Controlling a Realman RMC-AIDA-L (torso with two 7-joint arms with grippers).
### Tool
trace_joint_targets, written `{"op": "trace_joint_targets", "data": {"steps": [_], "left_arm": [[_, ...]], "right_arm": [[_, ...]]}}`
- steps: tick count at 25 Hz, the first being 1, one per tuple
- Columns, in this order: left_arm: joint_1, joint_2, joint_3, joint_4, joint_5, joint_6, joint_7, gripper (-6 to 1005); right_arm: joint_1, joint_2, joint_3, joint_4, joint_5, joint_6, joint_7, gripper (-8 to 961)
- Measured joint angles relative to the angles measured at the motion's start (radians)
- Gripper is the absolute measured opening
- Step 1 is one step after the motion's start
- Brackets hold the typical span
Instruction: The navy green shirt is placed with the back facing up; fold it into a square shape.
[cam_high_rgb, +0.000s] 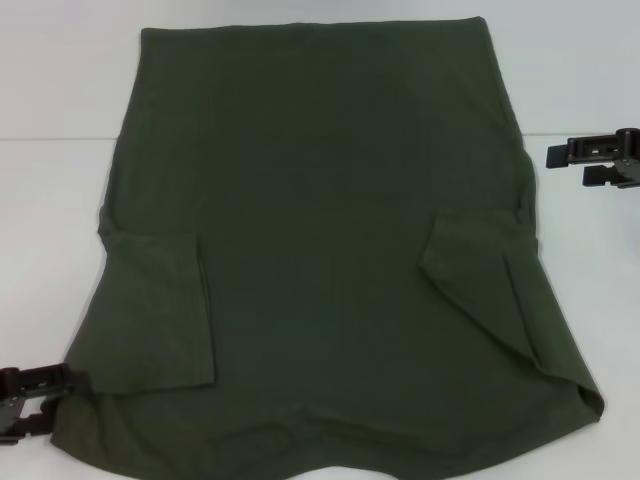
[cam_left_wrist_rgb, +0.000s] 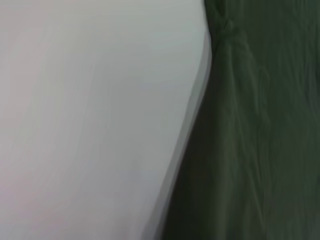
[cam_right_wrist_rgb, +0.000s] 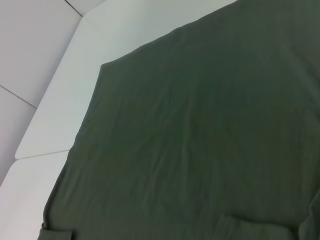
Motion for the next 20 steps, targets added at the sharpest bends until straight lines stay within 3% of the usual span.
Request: {"op": "trace_joint_targets", "data": {"steps": [7,18,20], "left_arm": [[-0.033,0.004,0.009,-0.077,-0.004,-0.032,0.009,939],[-0.042,0.009,0.007,-0.084,-0.041,-0.057,0.008,905],[-0.044,0.009,0.007,-0.084,-0.04,-0.056,0.008,821]], "right_arm": [[0.0,0.0,0.0,0.0,0.004,-0.005,-0.001,852],[-0.006,0.0,0.008,0.0,0.006,-0.011,-0.002,853],[-0.006,0.0,0.008,0.0,0.006,-0.011,-0.002,853]]}}
